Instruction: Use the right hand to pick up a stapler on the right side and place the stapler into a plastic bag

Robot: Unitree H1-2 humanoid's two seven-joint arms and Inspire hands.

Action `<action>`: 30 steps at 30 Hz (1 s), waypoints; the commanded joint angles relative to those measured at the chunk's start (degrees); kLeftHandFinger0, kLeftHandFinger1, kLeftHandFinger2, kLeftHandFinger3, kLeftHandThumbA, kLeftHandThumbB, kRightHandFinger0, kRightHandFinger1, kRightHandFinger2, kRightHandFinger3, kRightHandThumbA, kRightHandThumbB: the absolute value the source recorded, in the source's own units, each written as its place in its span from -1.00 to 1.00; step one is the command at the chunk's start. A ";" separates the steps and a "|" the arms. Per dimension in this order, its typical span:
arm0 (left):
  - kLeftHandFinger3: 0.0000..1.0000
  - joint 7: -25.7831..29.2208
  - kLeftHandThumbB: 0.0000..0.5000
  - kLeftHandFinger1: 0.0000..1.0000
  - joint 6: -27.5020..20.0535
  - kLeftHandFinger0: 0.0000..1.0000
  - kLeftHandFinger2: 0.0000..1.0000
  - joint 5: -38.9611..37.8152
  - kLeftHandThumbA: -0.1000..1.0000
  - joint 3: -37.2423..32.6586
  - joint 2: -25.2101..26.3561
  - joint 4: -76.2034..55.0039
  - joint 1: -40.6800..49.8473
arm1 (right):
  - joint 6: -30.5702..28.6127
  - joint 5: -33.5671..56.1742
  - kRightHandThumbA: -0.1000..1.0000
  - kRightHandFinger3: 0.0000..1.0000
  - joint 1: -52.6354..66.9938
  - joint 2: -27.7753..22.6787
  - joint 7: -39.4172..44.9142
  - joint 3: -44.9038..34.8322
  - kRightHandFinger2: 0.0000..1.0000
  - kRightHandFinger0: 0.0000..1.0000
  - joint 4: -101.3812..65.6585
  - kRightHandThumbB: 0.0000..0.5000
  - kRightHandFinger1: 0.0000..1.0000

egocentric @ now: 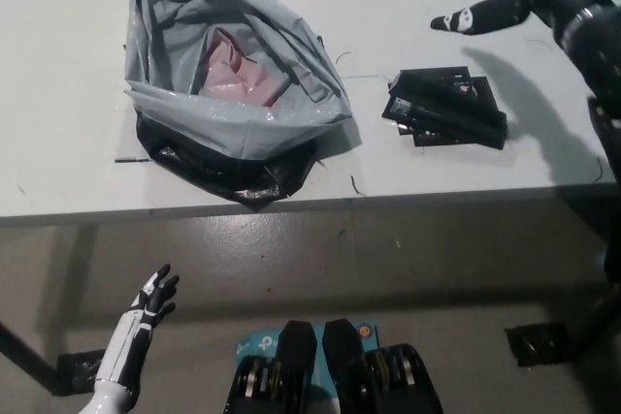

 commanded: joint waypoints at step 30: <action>1.00 -1.38 1.00 1.00 -4.94 1.00 1.00 0.15 1.00 -0.46 0.31 -0.52 -0.37 | -8.75 -10.53 1.00 1.00 -9.11 6.30 -0.93 11.57 1.00 1.00 34.82 0.68 1.00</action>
